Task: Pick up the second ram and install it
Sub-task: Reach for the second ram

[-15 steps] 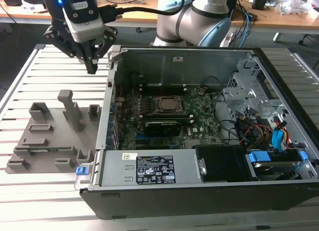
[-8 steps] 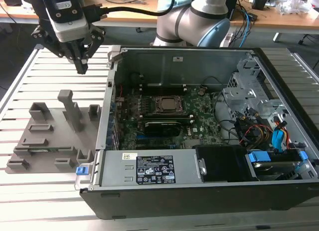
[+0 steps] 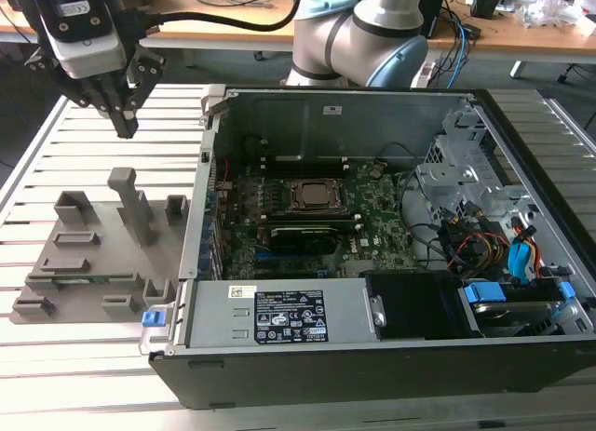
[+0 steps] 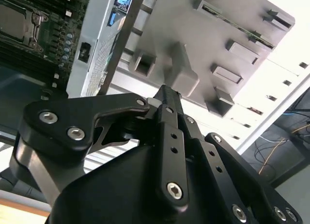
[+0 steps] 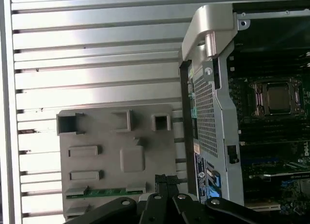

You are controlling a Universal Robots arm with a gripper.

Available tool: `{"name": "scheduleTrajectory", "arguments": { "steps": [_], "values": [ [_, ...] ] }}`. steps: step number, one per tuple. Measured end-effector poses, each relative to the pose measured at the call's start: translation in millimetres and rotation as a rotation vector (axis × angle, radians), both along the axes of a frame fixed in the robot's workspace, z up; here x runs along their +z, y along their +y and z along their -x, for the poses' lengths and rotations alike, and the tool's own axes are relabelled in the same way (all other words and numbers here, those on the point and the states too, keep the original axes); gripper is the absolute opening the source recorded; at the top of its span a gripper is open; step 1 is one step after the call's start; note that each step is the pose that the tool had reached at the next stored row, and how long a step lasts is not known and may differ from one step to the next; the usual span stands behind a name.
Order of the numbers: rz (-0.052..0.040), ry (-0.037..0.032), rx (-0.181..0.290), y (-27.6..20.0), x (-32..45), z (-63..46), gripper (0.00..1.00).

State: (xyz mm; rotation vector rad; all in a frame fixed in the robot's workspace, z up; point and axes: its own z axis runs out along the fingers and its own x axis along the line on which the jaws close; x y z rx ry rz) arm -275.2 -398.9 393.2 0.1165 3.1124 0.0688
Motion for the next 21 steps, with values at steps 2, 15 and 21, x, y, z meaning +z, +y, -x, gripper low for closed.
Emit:
{"name": "scheduleTrajectory", "arguments": {
  "steps": [2,15,21],
  "values": [
    [-0.0001,-0.0001,0.000,0.0,-0.1,6.9,0.11],
    [-0.0001,-0.0001,0.000,0.0,-0.6,55.3,0.11],
    [-0.0001,-0.0001,0.000,0.0,-0.9,68.4,0.11]
  ]
}}
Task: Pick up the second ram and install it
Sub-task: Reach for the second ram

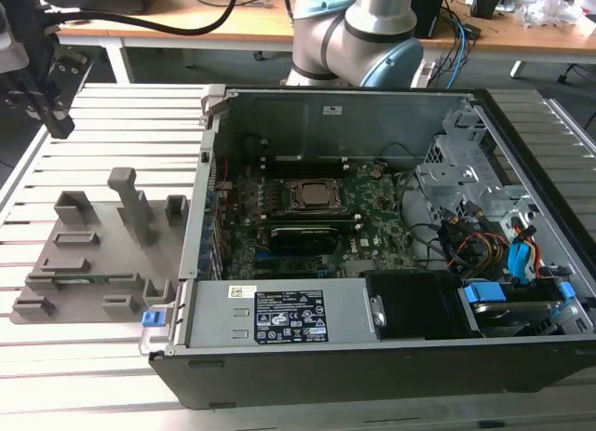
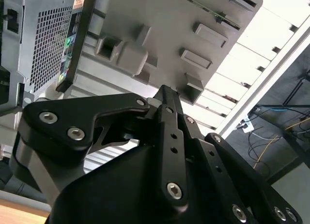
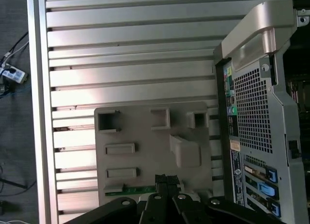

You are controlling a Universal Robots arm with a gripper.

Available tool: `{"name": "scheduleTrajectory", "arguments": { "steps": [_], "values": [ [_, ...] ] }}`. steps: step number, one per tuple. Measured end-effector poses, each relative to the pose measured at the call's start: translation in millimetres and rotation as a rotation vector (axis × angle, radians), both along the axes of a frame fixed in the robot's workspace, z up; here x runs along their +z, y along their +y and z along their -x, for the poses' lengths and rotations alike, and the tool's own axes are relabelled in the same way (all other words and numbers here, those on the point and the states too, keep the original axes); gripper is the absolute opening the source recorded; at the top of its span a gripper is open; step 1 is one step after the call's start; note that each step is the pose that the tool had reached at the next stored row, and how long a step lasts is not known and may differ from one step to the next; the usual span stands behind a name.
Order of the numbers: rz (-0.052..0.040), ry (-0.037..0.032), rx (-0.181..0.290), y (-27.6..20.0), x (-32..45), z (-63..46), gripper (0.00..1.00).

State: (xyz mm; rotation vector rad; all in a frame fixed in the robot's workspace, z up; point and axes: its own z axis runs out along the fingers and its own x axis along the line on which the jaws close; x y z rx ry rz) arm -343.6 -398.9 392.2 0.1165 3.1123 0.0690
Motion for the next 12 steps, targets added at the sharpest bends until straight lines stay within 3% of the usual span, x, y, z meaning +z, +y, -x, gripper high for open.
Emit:
{"name": "scheduleTrajectory", "arguments": {
  "steps": [8,12],
  "values": [
    [0.0001,0.0001,0.000,0.0,-0.2,13.1,0.11],
    [0.0000,0.0000,0.000,0.0,-0.4,25.9,0.11]
  ]
}}
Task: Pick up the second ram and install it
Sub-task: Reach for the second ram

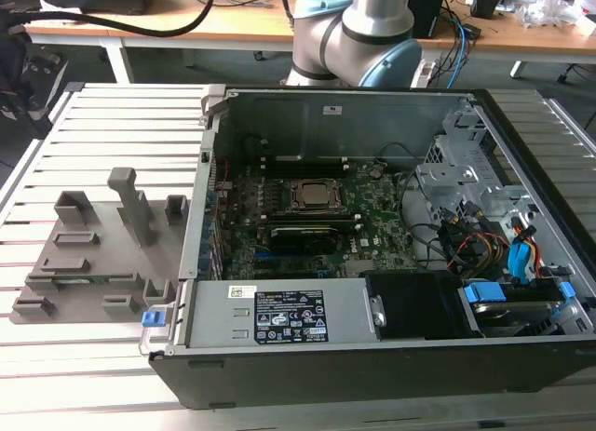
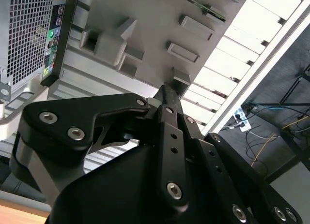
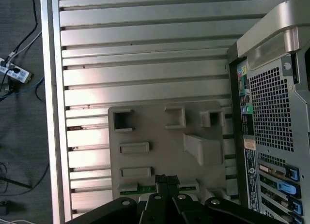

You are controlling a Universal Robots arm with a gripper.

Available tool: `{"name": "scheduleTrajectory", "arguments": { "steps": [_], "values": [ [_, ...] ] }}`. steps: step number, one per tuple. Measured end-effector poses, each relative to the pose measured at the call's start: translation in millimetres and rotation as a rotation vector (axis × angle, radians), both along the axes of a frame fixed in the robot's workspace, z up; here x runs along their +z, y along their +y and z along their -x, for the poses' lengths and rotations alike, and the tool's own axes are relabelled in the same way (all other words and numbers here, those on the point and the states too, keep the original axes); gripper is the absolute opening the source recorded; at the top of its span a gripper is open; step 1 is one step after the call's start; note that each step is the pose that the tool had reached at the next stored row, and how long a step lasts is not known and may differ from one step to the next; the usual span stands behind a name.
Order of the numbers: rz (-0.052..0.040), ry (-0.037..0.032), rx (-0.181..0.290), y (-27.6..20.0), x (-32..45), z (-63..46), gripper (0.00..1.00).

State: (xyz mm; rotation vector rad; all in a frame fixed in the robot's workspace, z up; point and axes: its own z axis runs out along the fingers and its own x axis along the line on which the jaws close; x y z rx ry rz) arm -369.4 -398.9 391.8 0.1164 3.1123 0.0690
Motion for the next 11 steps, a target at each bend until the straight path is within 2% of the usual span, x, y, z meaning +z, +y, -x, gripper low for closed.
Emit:
{"name": "scheduleTrajectory", "arguments": {
  "steps": [3,9,11],
  "values": [
    [0.0000,0.0000,0.000,0.0,-0.1,10.2,0.11],
    [0.0000,0.0000,0.000,0.0,-0.4,21.6,0.11],
    [-0.0001,0.0000,0.000,-0.2,-0.5,22.3,0.11]
  ]
}}
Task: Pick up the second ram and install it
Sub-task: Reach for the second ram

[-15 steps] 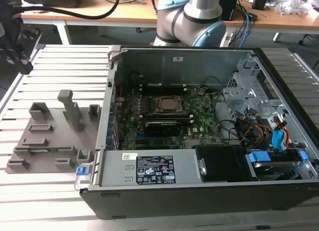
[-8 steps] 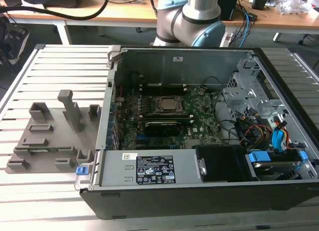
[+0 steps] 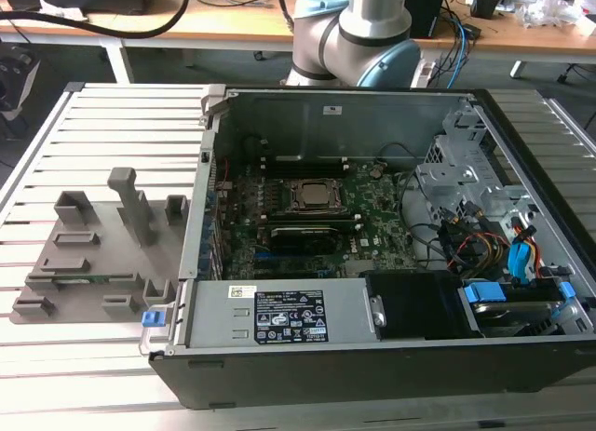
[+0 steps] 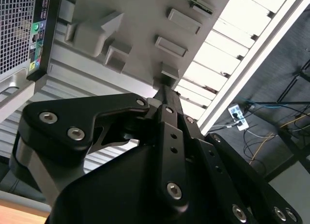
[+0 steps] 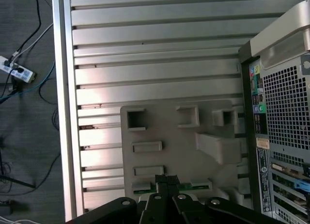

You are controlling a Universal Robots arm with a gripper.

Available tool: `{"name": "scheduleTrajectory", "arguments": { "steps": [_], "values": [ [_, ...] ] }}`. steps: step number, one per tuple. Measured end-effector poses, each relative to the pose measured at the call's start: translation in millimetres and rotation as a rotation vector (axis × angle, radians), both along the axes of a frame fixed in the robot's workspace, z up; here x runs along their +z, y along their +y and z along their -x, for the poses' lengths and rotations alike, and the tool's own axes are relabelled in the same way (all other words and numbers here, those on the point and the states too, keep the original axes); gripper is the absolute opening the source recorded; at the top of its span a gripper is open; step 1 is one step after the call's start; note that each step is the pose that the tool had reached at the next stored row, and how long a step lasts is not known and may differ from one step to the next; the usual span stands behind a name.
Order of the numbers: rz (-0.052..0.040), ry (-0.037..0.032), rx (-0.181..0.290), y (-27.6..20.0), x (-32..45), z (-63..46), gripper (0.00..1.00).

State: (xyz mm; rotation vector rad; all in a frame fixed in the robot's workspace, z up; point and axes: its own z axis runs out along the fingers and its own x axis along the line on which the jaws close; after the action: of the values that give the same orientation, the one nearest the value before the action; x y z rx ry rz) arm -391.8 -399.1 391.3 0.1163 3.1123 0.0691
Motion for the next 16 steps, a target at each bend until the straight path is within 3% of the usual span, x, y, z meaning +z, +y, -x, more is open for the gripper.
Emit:
{"name": "scheduleTrajectory", "arguments": {
  "steps": [3,8,16],
  "values": [
    [0.0025,0.0002,0.000,-6.7,-1.1,-0.9,0.11],
    [0.0117,0.0027,0.004,-9.7,-4.2,-17.2,0.11],
    [0.0122,0.0030,0.011,-27.1,-8.5,-22.9,0.11]
  ]
}}
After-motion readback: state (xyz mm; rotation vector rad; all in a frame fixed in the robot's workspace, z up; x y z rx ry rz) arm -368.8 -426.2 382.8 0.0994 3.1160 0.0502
